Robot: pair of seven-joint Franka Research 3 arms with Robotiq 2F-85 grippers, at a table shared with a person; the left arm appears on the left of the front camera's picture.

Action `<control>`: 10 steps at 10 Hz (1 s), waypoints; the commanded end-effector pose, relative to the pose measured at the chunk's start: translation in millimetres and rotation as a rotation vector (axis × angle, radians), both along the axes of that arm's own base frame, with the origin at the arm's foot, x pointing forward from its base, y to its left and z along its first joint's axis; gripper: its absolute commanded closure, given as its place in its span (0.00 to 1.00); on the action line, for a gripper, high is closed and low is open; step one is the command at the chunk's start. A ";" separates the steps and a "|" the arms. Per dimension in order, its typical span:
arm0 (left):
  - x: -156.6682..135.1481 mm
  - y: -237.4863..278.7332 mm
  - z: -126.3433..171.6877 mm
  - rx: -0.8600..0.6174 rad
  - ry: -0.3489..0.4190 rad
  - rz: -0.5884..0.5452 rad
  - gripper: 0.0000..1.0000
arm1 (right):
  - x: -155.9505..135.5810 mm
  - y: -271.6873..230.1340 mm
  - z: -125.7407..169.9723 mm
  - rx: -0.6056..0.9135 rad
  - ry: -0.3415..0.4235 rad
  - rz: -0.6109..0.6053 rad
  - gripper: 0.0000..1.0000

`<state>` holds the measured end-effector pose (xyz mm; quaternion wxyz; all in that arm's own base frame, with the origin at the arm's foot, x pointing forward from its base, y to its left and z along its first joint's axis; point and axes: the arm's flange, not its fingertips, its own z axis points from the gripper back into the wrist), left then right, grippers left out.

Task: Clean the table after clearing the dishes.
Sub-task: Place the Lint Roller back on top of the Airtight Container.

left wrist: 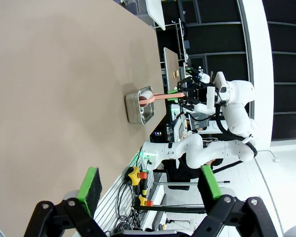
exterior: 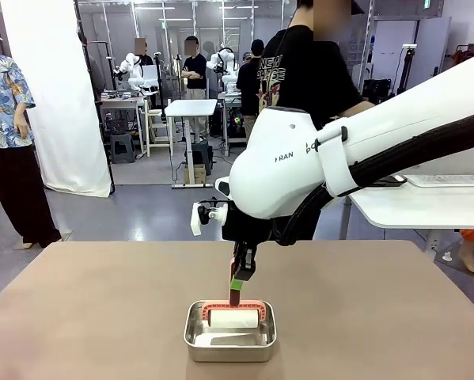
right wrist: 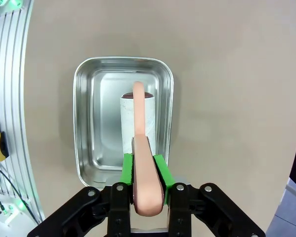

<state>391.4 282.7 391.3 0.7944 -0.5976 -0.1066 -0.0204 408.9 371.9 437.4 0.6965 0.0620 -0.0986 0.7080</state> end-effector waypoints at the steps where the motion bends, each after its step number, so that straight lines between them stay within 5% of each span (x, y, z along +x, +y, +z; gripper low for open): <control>1: -4.0 -0.2 1.8 -0.002 -0.007 0.005 0.00 | 2.1 8.9 -3.1 -0.017 -0.022 -0.029 0.78; 7: -4.0 -0.2 1.8 -0.002 -0.007 0.005 0.00 | 5.3 9.5 -54.3 -0.056 0.045 -0.013 0.78; 10: -4.0 -0.2 1.8 -0.002 -0.007 0.005 0.00 | 4.3 8.2 -52.3 -0.059 0.049 -0.015 0.78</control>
